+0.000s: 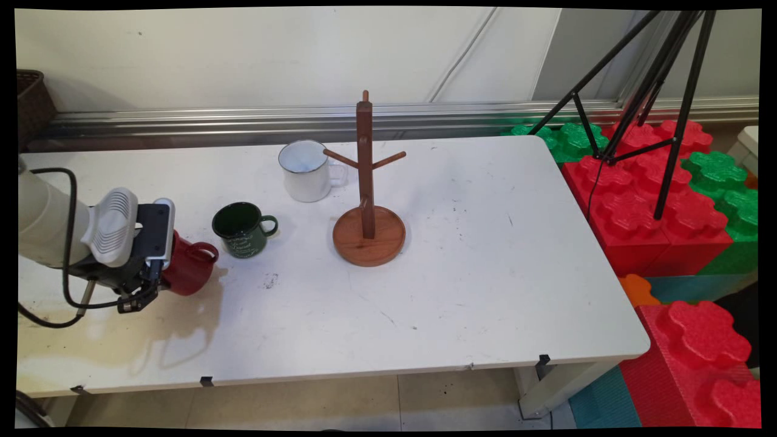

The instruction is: Place the picked object on the table

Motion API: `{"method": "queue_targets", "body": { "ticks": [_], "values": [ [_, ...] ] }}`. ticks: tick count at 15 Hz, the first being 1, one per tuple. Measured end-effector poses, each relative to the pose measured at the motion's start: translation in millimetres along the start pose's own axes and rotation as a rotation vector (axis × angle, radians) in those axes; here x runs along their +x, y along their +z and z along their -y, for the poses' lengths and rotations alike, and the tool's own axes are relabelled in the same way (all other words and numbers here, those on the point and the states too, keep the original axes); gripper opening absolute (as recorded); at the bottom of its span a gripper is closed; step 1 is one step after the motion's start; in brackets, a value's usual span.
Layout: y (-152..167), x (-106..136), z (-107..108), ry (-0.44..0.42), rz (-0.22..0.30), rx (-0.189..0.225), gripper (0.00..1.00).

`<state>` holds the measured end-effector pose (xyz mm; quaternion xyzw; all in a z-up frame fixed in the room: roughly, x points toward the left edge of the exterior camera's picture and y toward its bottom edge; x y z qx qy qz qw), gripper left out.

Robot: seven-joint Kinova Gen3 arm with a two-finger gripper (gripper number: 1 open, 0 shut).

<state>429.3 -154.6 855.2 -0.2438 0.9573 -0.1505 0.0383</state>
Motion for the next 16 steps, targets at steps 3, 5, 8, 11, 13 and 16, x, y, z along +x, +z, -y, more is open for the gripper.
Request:
{"method": "queue_targets", "body": {
  "ticks": [3, 5, 8, 11, 13, 16],
  "values": [
    [7, 2, -1, 0.017, 0.026, 0.003, 0.0],
    [9, 3, -1, 0.026, 0.037, 0.002, 0.0],
    [12, 3, -3, 0.038, 0.052, -0.005, 0.0],
    [13, 3, -5, 0.05, 0.065, -0.013, 0.0],
    [15, 3, -5, 0.06, 0.072, -0.019, 0.0],
    [18, 6, -4, 0.07, 0.079, -0.025, 0.0]
  ]
}}
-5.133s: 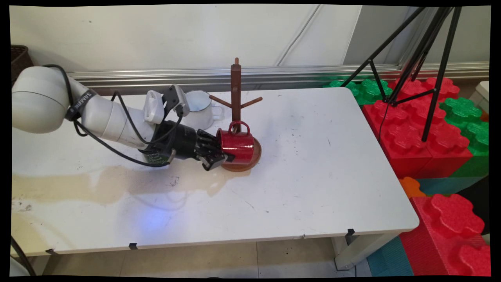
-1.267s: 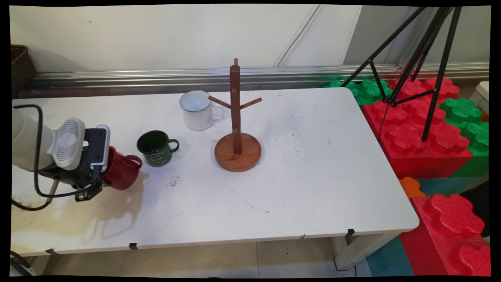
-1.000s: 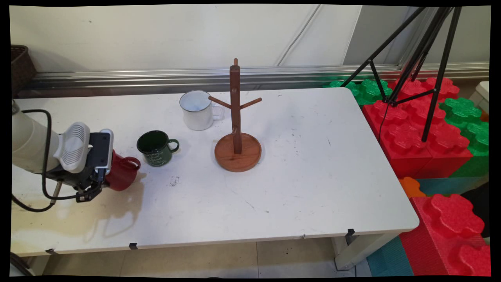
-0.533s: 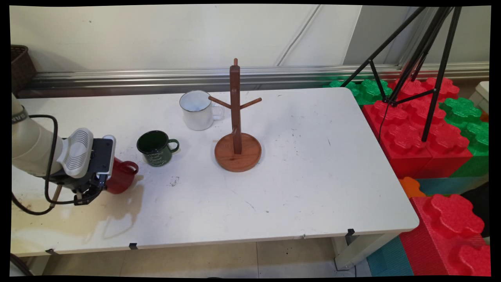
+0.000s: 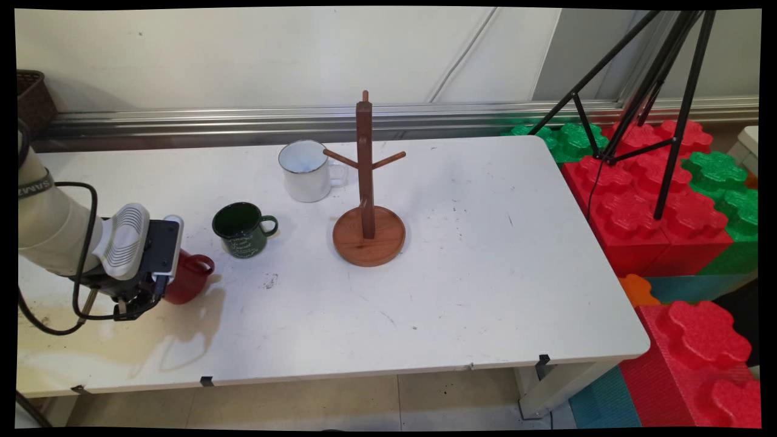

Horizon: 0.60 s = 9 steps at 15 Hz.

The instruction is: Place the picked object on the table

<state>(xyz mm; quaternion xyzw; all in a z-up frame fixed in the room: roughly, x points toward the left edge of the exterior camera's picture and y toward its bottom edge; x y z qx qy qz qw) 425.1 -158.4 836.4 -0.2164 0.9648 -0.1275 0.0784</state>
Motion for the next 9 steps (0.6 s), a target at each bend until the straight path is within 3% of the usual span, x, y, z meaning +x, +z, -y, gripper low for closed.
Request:
{"method": "queue_targets", "body": {
  "ticks": [8, 9],
  "values": [
    [8.1, 9.0, 3.6, 0.016, 0.003, -0.012, 0.0],
    [8.8, 10.4, 3.4, 0.016, 0.002, -0.014, 1.0]
  ]
}}
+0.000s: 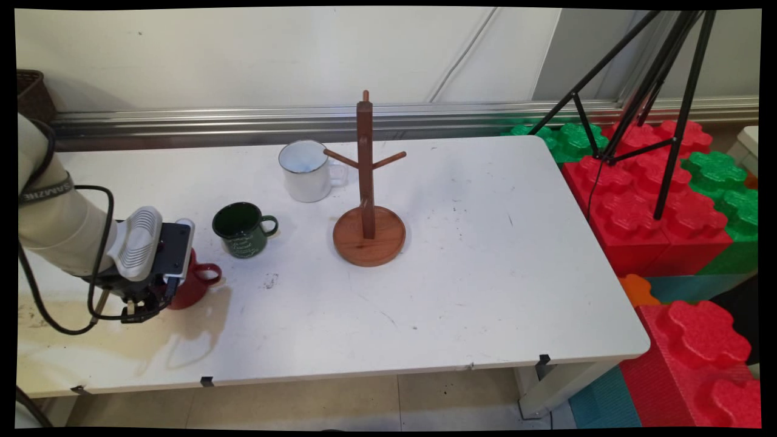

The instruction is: Place the picked object on the table

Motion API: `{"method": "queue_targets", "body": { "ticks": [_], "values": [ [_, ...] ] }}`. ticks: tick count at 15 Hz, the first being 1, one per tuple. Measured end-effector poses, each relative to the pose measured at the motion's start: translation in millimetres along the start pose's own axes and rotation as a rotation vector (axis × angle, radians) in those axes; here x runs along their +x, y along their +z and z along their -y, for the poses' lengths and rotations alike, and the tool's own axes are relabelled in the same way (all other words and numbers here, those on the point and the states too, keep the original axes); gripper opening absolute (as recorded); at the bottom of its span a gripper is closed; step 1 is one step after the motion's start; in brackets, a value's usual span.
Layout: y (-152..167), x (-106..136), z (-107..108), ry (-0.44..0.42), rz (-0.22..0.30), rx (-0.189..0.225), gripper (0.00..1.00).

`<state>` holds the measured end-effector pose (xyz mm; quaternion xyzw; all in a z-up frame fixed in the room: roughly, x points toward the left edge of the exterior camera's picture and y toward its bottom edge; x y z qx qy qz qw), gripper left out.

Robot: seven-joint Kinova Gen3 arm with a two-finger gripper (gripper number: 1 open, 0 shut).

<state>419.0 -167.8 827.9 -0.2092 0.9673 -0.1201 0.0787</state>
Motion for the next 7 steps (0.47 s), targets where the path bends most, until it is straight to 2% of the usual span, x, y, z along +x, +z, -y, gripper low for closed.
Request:
{"method": "queue_targets", "body": {
  "ticks": [7],
  "values": [
    [1.6, 4.8, 3.1, 0.013, -0.022, 0.005, 1.0]
  ]
}}
